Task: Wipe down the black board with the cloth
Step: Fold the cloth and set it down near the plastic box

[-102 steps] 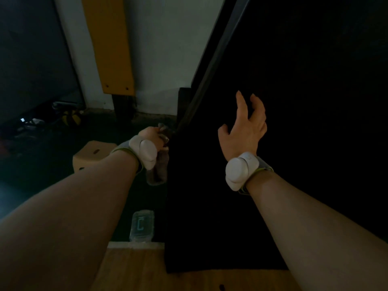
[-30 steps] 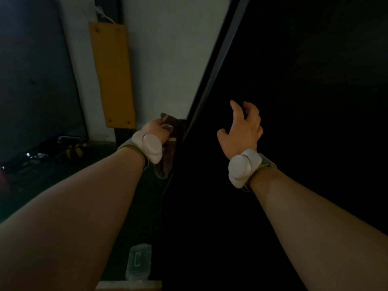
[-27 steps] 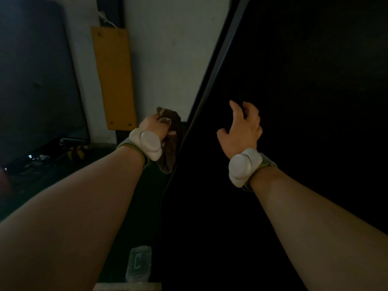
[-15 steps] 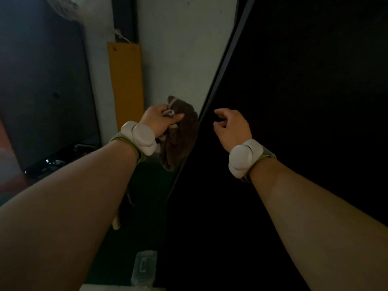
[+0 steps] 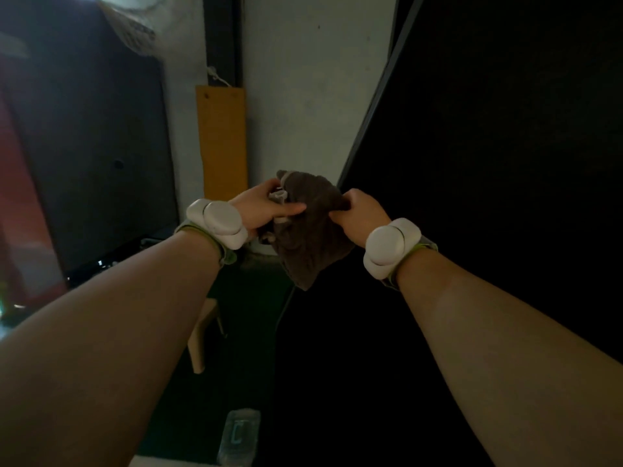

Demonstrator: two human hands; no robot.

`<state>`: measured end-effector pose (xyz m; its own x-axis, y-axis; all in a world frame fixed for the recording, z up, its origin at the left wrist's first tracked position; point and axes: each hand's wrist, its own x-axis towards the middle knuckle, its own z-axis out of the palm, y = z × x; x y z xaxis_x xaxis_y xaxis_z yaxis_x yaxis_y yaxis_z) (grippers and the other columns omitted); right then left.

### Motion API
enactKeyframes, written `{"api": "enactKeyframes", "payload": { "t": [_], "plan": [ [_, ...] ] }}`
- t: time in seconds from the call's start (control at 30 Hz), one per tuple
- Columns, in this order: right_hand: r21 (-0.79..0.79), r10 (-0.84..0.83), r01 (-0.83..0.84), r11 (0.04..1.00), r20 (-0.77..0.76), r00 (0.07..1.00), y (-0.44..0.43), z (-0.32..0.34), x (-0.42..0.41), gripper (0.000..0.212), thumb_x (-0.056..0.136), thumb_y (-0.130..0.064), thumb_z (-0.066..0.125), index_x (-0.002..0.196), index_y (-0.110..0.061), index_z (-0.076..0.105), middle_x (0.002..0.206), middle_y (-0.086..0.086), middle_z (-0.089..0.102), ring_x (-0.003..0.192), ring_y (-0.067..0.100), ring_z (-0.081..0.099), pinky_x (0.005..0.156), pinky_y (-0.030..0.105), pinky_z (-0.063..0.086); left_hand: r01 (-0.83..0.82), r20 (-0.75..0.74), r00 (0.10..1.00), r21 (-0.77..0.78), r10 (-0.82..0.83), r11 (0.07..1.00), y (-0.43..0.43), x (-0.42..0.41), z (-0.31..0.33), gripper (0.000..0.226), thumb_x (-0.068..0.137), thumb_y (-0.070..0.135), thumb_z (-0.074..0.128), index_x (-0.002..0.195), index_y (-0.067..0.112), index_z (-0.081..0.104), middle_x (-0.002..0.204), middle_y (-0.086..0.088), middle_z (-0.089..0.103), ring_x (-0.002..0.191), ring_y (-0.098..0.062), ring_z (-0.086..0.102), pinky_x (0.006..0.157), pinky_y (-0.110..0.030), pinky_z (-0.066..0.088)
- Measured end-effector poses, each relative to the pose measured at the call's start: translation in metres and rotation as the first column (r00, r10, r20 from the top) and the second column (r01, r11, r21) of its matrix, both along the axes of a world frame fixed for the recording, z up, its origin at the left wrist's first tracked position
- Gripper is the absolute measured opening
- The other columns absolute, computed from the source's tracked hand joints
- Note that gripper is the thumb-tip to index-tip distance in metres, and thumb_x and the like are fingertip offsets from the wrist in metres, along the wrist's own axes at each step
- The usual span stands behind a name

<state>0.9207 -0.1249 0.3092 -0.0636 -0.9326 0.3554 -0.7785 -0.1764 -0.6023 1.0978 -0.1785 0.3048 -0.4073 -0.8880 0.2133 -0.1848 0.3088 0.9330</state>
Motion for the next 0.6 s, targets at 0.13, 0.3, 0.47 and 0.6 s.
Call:
{"api": "enactKeyframes", "payload": {
  "t": [0.13, 0.3, 0.47, 0.6],
  "plan": [
    [0.005, -0.015, 0.015, 1.000, 0.037, 0.999, -0.003, -0.003, 0.000, 0.032, 0.098, -0.020, 0.048, 0.122, 0.001, 0.047, 0.121, 0.018, 0.056, 0.110, 0.031, 0.054, 0.076, 0.026, 0.035, -0.045, 0.106, 0.994, 0.096, 0.035, 0.994, -0.002, 0.006, -0.014, 0.061, 0.080, 0.006, 0.069, 0.136, 0.010, 0.044, 0.130, -0.015, 0.056, 0.119, -0.034, 0.054, 0.102, -0.052, 0.042],
    [-0.014, -0.003, 0.003, 1.000, 0.003, 1.000, -0.006, -0.003, 0.012, 0.032, 0.100, -0.022, 0.044, 0.122, 0.001, 0.048, 0.123, 0.019, 0.055, 0.113, 0.033, 0.053, 0.080, 0.027, 0.036, -0.107, 0.256, 0.965, 0.162, 0.063, 0.981, -0.004, 0.015, -0.014, 0.046, 0.085, 0.014, 0.067, 0.128, 0.011, 0.052, 0.124, -0.017, 0.060, 0.113, -0.039, 0.056, 0.097, -0.056, 0.044],
    [-0.065, -0.037, 0.036, 0.997, -0.013, 0.999, -0.014, 0.000, 0.015, 0.032, 0.100, -0.023, 0.044, 0.121, 0.000, 0.050, 0.121, 0.019, 0.057, 0.112, 0.033, 0.053, 0.085, 0.031, 0.039, -0.120, 0.243, 0.968, 0.211, 0.067, 0.970, -0.008, 0.025, -0.010, 0.044, 0.084, 0.019, 0.068, 0.125, 0.008, 0.056, 0.123, -0.017, 0.060, 0.113, -0.037, 0.057, 0.097, -0.054, 0.045],
    [-0.136, 0.003, 0.000, 0.991, 0.022, 1.000, -0.025, -0.002, 0.028, 0.025, 0.097, -0.022, 0.050, 0.115, -0.005, 0.057, 0.112, 0.013, 0.063, 0.104, 0.026, 0.057, 0.074, 0.020, 0.035, -0.072, 0.158, 0.987, 0.222, 0.037, 0.972, -0.020, 0.043, -0.012, 0.046, 0.084, 0.016, 0.067, 0.128, 0.010, 0.054, 0.126, -0.014, 0.059, 0.117, -0.033, 0.055, 0.103, -0.050, 0.042]
  ]
}}
